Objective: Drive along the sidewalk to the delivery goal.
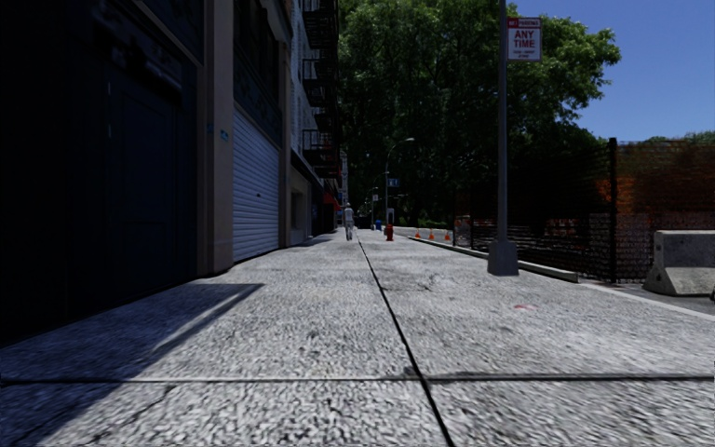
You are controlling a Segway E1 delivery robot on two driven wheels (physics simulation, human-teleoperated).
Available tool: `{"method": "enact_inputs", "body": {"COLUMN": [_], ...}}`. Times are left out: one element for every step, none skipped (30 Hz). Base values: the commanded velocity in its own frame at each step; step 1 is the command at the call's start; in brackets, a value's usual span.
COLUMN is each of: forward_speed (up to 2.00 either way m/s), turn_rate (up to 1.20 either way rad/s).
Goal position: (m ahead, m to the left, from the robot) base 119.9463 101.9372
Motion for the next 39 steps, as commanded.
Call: {"method": "enact_inputs", "body": {"forward_speed": [2.0,2.0,2.0,2.0,2.0,2.0,2.0,2.0,2.0,2.0,2.0,2.0,2.0,2.0,2.0,2.0,2.0,2.0,2.0,2.0,2.0,2.0,2.0,2.0,2.0,2.0,2.0,2.0,2.0,2.0,2.0,2.0,2.0,2.0,2.0,2.0,2.0,2.0,2.0], "turn_rate": [0.0,0.0,0.0,0.0,0.0,0.0,0.0,0.0,0.0,0.0,0.0,0.0,0.0,0.0,0.0,0.0,0.0,0.0,0.0,0.0,0.0,0.0,0.0,0.0,0.0,0.0,0.0,0.0,0.0,0.0,0.0,0.0,0.0,0.0,0.0,0.0,0.0,0.0,0.0]}}
